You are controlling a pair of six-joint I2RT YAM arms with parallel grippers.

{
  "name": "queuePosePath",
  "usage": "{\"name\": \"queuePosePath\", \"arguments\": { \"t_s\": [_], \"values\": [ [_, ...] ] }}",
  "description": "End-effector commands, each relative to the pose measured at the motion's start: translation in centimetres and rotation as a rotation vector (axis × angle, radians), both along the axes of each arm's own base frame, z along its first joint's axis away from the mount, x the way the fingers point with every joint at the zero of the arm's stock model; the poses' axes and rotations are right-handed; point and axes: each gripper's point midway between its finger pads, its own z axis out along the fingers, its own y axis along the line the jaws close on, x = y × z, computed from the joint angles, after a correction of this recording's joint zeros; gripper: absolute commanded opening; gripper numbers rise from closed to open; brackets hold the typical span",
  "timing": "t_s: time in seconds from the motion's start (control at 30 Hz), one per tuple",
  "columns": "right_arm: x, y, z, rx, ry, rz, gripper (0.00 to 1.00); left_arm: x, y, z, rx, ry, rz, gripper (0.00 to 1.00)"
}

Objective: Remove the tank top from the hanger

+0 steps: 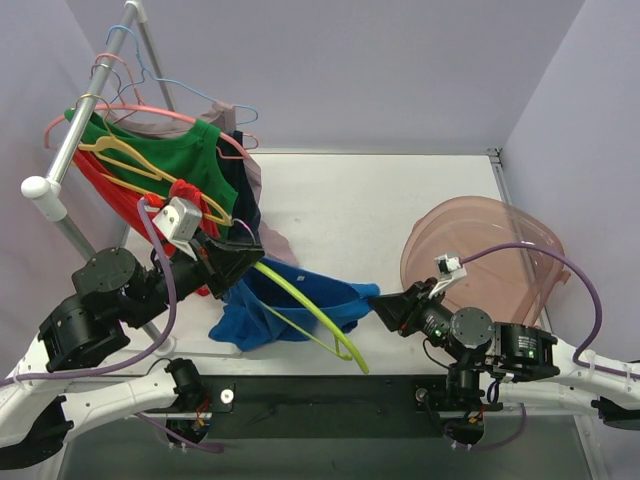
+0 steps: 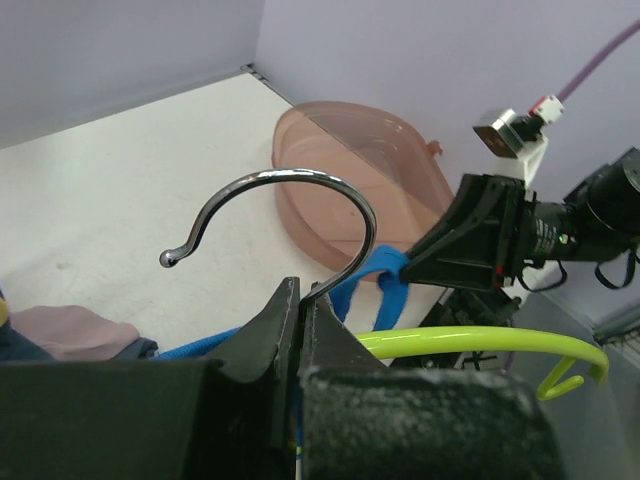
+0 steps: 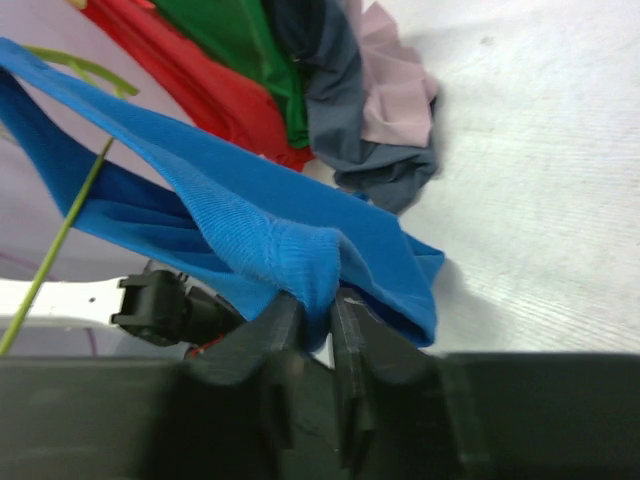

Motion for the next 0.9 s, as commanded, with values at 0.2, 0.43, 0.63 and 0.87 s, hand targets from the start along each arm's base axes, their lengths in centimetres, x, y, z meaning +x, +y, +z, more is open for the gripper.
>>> {"name": "queuePosePath", "arguments": {
  "t_s": [0.2,0.43,0.63,0.87],
  "values": [
    [-2.2,3.6,2.2,-0.066,-0.15,0.262,0.56,-3.6,-2.2,-0.7,-0.026,-0.029,-0.241,0.0],
    [-1.8,5.7,3.6,-0.134,-0.364,0.339,0.77,-5.5,-2.6,-0.7,-0.059,-0.074,-0.352,0.0],
    [-1.9,9.5,5.0,-0.165,-0.547,0.489,0.84,-6.8,-2.6,-0.2,-0.075,-0.103,-0.42,0.0],
    [-3.3,14.4,4.0,-0.138,-0.572,0.759,0.84,-7.8,-2.3,0.0,-0.072,-0.122,-0.462,0.0]
  ]
}}
